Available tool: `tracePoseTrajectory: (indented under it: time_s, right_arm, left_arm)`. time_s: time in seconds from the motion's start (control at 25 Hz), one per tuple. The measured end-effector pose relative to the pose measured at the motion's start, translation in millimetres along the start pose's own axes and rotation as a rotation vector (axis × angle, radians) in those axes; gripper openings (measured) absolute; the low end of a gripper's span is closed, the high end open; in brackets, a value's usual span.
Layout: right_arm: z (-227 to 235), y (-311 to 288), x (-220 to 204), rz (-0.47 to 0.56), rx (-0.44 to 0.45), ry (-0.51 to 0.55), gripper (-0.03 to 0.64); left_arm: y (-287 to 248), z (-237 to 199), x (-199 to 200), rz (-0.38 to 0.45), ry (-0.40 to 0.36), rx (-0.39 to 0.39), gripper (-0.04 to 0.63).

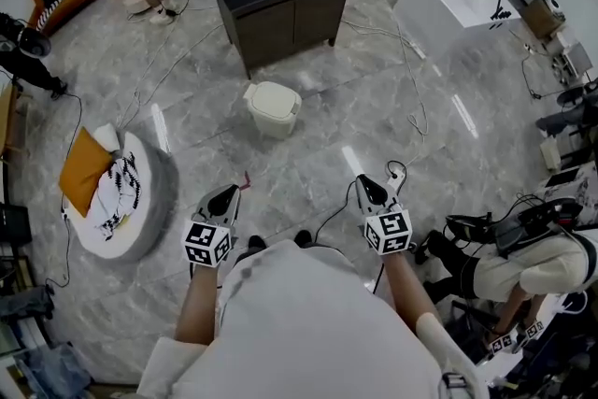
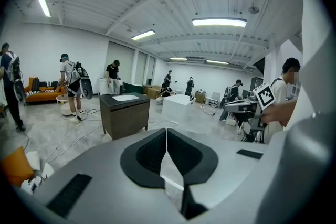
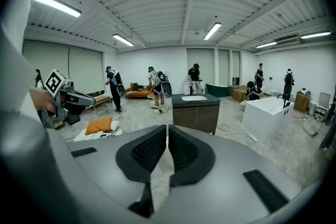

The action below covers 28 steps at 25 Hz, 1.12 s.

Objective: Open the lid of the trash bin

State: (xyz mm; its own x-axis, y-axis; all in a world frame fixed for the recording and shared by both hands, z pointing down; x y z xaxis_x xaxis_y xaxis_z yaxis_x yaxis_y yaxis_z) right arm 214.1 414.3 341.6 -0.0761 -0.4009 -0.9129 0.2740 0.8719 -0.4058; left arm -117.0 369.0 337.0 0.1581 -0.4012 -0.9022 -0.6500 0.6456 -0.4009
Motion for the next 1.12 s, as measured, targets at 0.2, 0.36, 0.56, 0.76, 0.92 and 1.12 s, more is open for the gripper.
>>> tracePoseTrajectory:
  time_s: [0.2,0.36,0.56,0.76,0.92,1.12]
  right_arm:
    - [18,-2,-3,0.017,0.037,0.034,0.035]
    - [27,0,-5,0.025,0.057,0.044,0.035]
    - [34,-3,-5,0.017,0.085,0.072,0.035]
    - [34,-6,-7,0.014,0.094,0.074,0.035]
    - [35,-7,-9,0.005,0.093,0.073,0.035]
    - [39,-17,-7,-0.008,0.086,0.069,0.035]
  left_arm:
    - [-10,11,0,0.011,-0.007,0.036,0.020]
    - [-14,22,-5,0.014,-0.001,0.060,0.020]
    - [-18,31,-4,0.021,0.004,0.077,0.020]
    - [-20,31,-9,0.013,0.008,0.081,0.020]
    - [-22,28,-6,0.024,0.011,0.092,0.020]
    - [-34,20,0,0.032,0.011,0.090,0.020]
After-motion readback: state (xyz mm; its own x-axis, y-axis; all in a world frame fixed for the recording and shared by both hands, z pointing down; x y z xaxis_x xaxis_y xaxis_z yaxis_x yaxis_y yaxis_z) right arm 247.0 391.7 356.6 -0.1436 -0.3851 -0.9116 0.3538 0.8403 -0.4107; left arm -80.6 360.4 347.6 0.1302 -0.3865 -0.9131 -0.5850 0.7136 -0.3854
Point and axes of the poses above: the fingertips, and each gripper's own axes: y backward along the fingers, z to its right, x out of its top, the point moved 4 cm from there along y, backward along the fingers, and after that the axes turned 1 degree about z, right-handed, at the moved point
